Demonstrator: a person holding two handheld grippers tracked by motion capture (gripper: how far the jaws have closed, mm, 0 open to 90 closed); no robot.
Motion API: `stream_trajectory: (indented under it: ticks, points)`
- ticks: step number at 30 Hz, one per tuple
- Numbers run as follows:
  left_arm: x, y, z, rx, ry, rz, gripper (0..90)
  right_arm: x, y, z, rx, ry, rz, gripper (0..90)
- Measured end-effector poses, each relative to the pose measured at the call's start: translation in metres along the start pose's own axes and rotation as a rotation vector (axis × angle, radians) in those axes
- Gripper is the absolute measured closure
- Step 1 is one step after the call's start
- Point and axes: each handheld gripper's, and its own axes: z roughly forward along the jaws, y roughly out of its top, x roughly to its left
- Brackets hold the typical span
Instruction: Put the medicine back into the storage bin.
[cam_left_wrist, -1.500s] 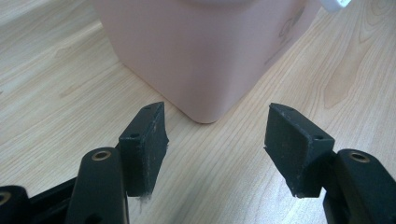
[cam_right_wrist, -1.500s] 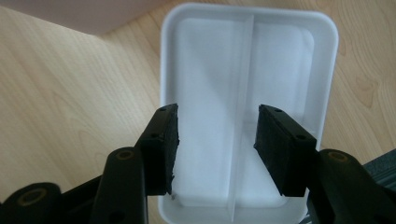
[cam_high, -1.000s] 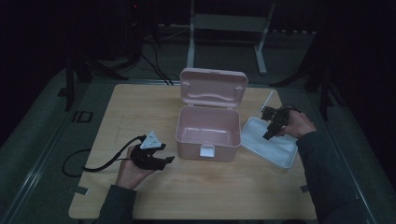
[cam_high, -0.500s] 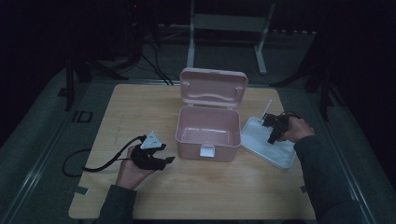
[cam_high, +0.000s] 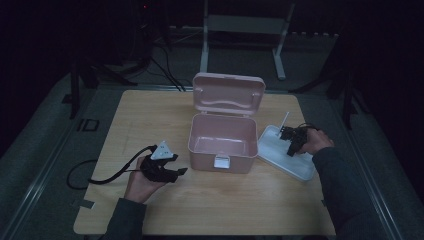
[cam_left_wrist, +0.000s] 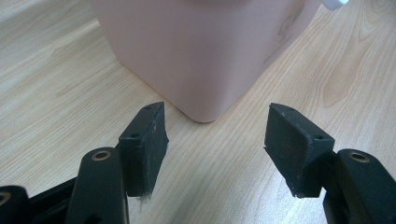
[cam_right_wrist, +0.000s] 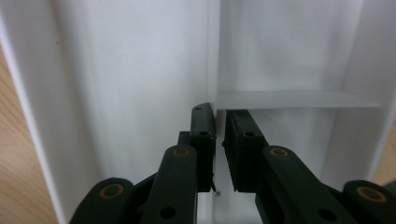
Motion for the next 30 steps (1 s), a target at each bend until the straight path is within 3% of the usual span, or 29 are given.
stream_trajectory:
  ticks: [14,22,24,30]
  points:
    - [-0.001,0.000,0.003,-0.005,-0.012,0.000,38.5,0.002,0.003,0.005,0.009,0.006,-0.050,88.5]
    - [-0.001,0.000,0.003,-0.004,-0.011,0.001,38.5,0.003,-0.002,0.002,-0.046,0.009,-0.082,89.9]
    - [-0.001,0.000,0.003,-0.003,-0.011,0.001,38.6,0.003,-0.004,0.001,-0.037,0.004,-0.100,90.0]
    - [-0.001,0.000,0.003,-0.003,-0.011,0.000,38.6,0.005,-0.013,-0.002,-0.027,0.036,-0.138,90.0]
